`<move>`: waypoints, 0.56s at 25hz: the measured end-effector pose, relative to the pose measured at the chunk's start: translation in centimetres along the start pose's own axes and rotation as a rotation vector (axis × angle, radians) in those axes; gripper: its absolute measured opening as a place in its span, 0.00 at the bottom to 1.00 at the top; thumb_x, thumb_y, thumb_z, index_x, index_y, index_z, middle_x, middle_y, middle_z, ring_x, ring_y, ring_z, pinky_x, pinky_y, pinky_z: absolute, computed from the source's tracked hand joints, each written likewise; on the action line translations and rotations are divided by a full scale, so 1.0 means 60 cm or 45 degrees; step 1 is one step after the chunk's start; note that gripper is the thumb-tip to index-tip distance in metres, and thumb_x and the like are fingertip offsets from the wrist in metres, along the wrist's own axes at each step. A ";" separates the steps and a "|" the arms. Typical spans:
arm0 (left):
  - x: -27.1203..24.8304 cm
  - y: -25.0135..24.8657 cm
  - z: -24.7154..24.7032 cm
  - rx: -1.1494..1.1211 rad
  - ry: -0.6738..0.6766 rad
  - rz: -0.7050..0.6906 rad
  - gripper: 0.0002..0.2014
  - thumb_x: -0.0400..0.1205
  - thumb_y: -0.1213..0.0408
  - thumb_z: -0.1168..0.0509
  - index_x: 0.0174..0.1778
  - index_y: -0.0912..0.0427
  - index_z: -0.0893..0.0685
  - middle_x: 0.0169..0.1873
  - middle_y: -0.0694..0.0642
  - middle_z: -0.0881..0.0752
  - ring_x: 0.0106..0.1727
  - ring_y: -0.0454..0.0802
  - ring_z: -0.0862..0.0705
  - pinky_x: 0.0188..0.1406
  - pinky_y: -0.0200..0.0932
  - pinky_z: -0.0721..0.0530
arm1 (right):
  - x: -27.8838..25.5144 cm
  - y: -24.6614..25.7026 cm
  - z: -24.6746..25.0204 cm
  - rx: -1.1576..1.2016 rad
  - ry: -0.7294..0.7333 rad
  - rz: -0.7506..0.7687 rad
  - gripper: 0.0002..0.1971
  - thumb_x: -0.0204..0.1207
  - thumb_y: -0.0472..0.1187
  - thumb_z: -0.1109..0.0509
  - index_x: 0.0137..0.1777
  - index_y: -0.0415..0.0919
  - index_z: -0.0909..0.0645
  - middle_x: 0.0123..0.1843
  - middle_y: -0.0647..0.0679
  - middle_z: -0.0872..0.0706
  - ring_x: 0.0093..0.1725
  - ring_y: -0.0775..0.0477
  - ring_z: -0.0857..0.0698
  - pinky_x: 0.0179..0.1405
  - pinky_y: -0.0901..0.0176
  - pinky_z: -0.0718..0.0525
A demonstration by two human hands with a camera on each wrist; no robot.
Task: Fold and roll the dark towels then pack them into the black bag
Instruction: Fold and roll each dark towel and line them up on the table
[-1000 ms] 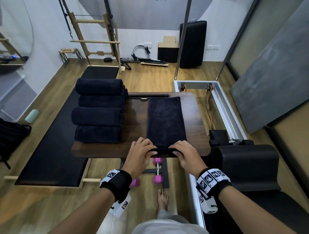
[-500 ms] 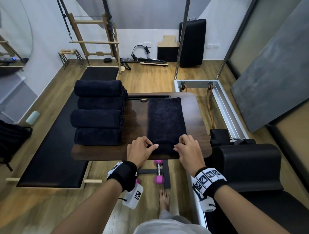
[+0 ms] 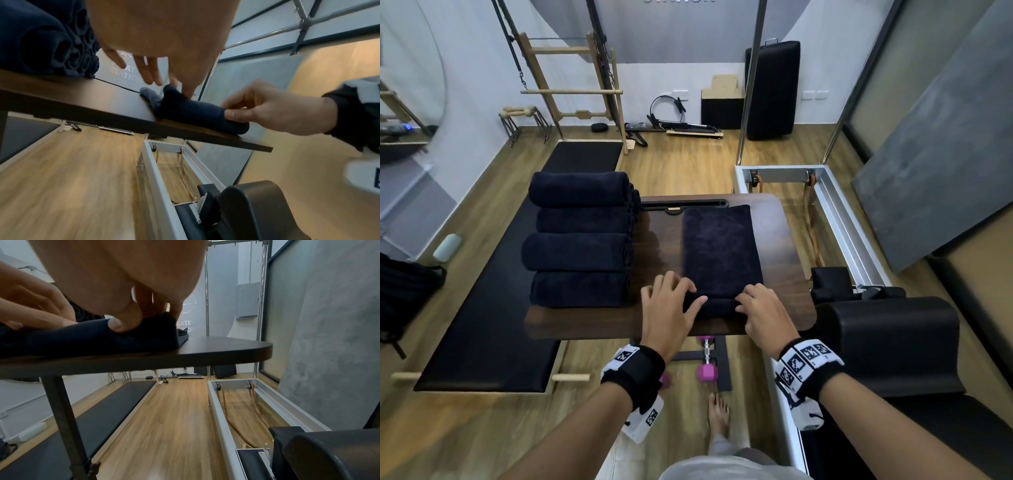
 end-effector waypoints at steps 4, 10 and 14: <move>0.004 -0.030 -0.028 0.044 0.175 -0.289 0.21 0.85 0.32 0.36 0.56 0.46 0.12 0.53 0.41 0.20 0.57 0.42 0.21 0.62 0.50 0.26 | 0.026 -0.018 -0.010 0.058 0.148 -0.079 0.06 0.84 0.32 0.32 0.56 0.39 0.16 0.51 0.43 0.13 0.54 0.39 0.16 0.53 0.50 0.21; 0.031 -0.011 -0.060 -0.009 0.329 -0.036 0.12 0.92 0.49 0.37 0.55 0.46 0.09 0.48 0.41 0.18 0.55 0.44 0.22 0.61 0.51 0.31 | 0.029 -0.029 0.010 0.297 0.148 -0.171 0.09 0.86 0.42 0.31 0.58 0.50 0.30 0.45 0.47 0.14 0.49 0.39 0.14 0.48 0.43 0.17; 0.050 -0.002 -0.079 0.070 0.418 0.046 0.12 0.94 0.53 0.43 0.48 0.45 0.17 0.46 0.44 0.21 0.55 0.49 0.22 0.58 0.53 0.31 | 0.008 -0.005 0.018 -0.118 0.050 -0.021 0.20 0.78 0.58 0.24 0.63 0.49 0.20 0.63 0.51 0.18 0.64 0.47 0.20 0.63 0.45 0.21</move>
Point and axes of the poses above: each hand's wrist, its own x-axis towards the middle knuckle, its own z-axis out of the back of the hand, y = z × x, the point moved 10 cm from there along x, towards the middle knuckle
